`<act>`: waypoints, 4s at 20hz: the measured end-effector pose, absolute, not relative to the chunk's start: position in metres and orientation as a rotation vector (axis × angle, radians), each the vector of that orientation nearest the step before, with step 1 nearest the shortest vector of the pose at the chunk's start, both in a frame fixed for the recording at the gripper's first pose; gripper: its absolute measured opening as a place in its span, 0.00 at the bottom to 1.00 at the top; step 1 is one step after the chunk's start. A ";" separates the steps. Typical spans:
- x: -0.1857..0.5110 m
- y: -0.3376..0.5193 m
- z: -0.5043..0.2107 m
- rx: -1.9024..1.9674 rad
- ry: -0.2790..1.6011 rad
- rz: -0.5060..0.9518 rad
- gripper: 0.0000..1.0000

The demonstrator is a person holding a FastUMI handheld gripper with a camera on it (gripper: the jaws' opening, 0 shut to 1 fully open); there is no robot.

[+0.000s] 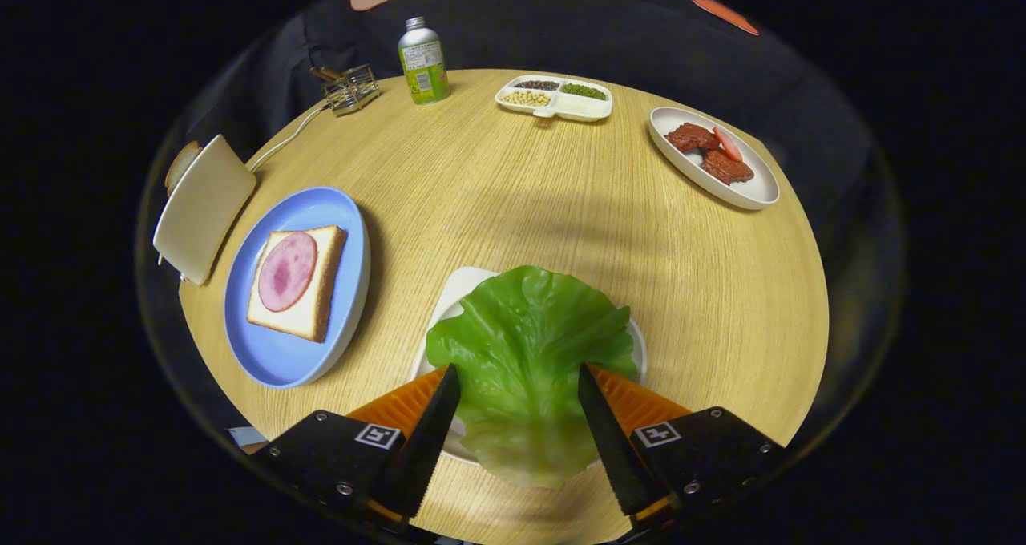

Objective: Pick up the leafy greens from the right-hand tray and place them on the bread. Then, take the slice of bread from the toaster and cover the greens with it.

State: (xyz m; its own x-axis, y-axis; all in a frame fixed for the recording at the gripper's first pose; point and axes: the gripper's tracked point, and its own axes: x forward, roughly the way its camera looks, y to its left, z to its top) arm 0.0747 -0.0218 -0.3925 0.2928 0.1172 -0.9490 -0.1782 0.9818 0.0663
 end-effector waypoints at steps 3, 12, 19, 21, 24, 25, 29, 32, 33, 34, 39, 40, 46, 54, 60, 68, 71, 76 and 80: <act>0.077 -0.021 -0.391 -0.054 1.243 0.195 0.88; 0.080 -0.030 -0.392 -0.008 1.220 0.129 0.15; 0.085 -0.023 -0.373 0.047 1.154 0.115 0.08; 0.087 -0.019 -0.363 0.064 1.136 0.115 0.08; 0.096 -0.011 -0.346 0.088 1.093 0.114 0.08; 0.097 -0.006 -0.340 0.097 1.084 0.120 0.08; 0.100 0.015 -0.324 0.079 1.065 0.155 0.08; 0.105 0.035 -0.314 0.081 1.047 0.180 0.08; 0.107 0.042 -0.311 0.079 1.044 0.189 0.08; 0.108 0.048 -0.309 0.078 1.040 0.196 0.08; 0.116 0.081 -0.299 0.073 1.016 0.233 0.08; 0.117 0.087 -0.300 0.071 1.017 0.241 0.08; 0.125 0.127 -0.310 0.079 1.028 0.292 0.08; 0.122 0.171 -0.328 0.072 1.076 0.353 0.08; 0.112 0.192 -0.338 0.082 1.134 0.381 0.15; 0.112 0.198 -0.331 0.094 1.137 0.373 0.43; 0.115 0.203 -0.310 0.108 1.113 0.379 0.49; 0.126 0.217 -0.260 0.086 1.050 0.373 0.72; 0.127 0.252 -0.223 0.138 1.069 0.423 0.87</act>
